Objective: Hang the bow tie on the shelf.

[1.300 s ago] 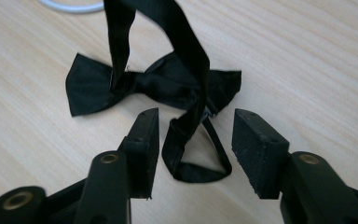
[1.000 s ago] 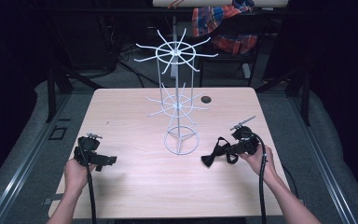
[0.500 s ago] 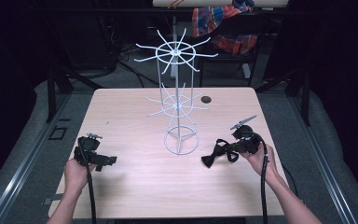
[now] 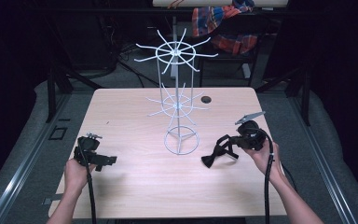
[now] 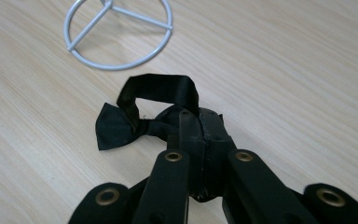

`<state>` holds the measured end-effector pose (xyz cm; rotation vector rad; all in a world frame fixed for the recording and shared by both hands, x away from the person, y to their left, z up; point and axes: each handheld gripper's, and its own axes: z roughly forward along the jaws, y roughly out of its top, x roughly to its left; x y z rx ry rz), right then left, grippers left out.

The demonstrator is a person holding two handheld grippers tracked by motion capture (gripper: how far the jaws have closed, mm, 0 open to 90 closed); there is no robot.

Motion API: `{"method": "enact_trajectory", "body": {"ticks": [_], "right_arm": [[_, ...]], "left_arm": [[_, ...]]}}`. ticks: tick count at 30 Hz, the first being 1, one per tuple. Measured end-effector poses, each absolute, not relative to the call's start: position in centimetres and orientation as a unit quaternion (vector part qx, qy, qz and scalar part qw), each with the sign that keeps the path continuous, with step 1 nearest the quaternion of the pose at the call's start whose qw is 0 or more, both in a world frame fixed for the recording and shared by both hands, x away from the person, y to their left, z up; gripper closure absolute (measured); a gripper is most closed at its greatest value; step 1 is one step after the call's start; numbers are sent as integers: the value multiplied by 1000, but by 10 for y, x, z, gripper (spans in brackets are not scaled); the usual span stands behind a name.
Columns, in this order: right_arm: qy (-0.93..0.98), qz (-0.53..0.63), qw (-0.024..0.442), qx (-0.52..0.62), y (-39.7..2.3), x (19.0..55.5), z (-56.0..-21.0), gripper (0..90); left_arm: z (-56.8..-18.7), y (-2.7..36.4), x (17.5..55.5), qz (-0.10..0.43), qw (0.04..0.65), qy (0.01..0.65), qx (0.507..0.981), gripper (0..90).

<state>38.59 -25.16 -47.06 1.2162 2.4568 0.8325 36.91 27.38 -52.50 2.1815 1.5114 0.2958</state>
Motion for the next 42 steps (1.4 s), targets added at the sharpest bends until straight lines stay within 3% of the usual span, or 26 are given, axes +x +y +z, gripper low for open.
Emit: {"method": "enact_trajectory", "body": {"ticks": [21, 42], "right_arm": [[839, 313, 187, 403, -253, 374, -442, 900], [840, 332, 199, 381, -239, 376, -415, 900]], "left_arm": [[-526, 274, 370, 106, 233, 550, 795, 0], [-524, 275, 367, 103, 252, 550, 789, 0]]}}
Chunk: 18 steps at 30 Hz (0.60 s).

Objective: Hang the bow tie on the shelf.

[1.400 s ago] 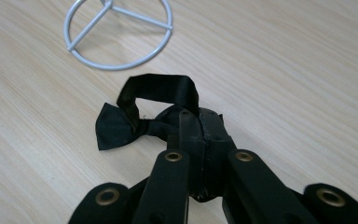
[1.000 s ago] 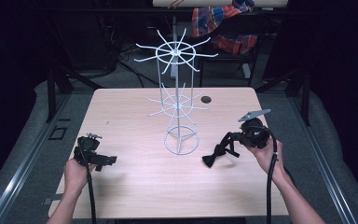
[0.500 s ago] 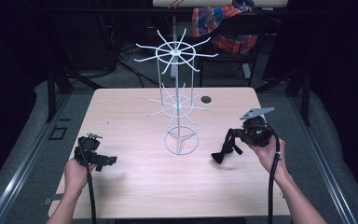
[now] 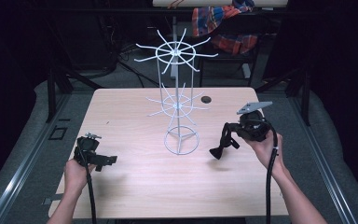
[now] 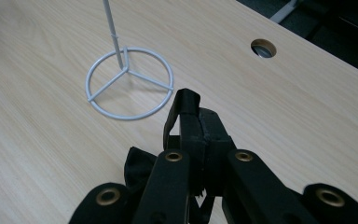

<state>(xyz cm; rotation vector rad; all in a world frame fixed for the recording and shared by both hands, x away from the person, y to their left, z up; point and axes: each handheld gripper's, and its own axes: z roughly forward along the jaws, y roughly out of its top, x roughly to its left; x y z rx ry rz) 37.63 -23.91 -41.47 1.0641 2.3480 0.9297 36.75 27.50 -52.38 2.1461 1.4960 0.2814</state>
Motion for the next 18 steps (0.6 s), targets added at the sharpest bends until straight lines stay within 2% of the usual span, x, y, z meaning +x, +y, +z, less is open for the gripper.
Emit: {"method": "enact_trajectory", "body": {"ticks": [18], "right_arm": [[837, 358, 208, 359, -220, 387, -393, 900]], "left_arm": [[-525, 275, 369, 101, 249, 550, 790, 0]]}}
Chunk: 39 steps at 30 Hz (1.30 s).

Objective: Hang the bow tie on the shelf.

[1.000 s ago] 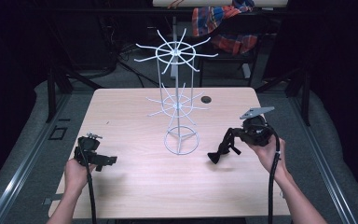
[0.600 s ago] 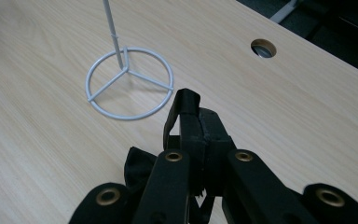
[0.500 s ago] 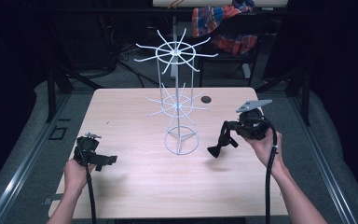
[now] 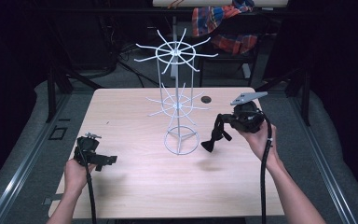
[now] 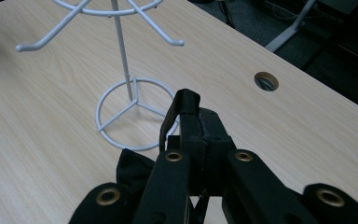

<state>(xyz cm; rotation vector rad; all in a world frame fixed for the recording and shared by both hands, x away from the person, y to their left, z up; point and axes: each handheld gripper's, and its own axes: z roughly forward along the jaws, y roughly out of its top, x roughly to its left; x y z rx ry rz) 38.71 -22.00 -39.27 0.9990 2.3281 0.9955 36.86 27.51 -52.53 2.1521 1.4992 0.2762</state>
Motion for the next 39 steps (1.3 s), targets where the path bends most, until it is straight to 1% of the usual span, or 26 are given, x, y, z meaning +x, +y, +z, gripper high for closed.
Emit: {"method": "enact_trajectory", "body": {"ticks": [28, 39], "right_arm": [[834, 375, 217, 342, -200, 404, -374, 900], [834, 370, 222, 343, -199, 410, -374, 900]], "left_arm": [[-526, 276, 369, 98, 247, 551, 791, 0], [-526, 275, 368, 99, 247, 551, 791, 0]]}}
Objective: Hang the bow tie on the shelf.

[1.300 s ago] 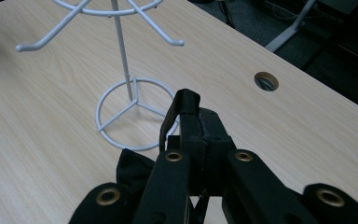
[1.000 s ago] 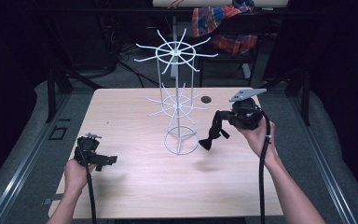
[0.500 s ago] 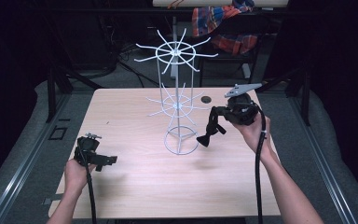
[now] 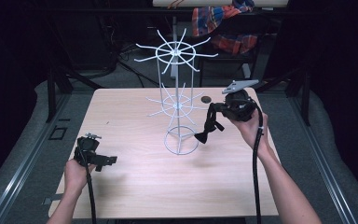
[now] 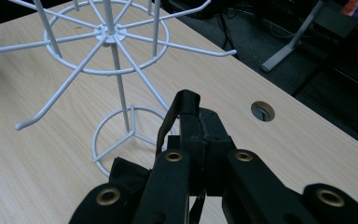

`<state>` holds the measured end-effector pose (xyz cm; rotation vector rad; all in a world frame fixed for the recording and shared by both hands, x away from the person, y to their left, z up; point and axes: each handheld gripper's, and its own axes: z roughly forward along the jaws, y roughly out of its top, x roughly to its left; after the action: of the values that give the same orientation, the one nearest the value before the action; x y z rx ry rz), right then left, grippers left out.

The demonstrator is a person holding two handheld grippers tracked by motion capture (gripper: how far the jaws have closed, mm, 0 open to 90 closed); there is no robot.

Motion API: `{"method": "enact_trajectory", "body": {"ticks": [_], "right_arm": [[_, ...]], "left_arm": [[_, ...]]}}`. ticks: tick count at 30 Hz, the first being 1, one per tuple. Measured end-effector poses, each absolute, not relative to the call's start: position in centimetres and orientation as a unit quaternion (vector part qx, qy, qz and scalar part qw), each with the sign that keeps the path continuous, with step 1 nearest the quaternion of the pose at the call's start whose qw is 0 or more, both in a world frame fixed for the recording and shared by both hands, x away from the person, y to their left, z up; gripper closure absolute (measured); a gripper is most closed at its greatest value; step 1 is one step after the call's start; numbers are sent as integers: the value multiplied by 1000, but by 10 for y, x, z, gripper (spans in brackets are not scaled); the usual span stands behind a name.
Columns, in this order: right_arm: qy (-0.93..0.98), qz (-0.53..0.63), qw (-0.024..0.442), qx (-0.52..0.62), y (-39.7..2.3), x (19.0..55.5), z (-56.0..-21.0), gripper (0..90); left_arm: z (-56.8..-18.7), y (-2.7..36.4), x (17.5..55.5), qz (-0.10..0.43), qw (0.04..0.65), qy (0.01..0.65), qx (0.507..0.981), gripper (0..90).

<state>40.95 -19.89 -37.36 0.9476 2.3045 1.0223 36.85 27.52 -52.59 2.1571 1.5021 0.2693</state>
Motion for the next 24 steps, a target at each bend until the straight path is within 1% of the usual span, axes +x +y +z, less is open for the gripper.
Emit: {"method": "enact_trajectory", "body": {"ticks": [13, 19, 24], "right_arm": [[834, 373, 220, 343, -197, 413, -374, 900], [834, 371, 225, 339, -196, 416, -374, 900], [836, 371, 218, 341, -198, 419, -377, 900]], "left_arm": [[-526, 275, 368, 100, 247, 550, 791, 0], [-527, 275, 369, 98, 241, 548, 795, 0], [-527, 275, 369, 97, 240, 547, 796, 0]]}}
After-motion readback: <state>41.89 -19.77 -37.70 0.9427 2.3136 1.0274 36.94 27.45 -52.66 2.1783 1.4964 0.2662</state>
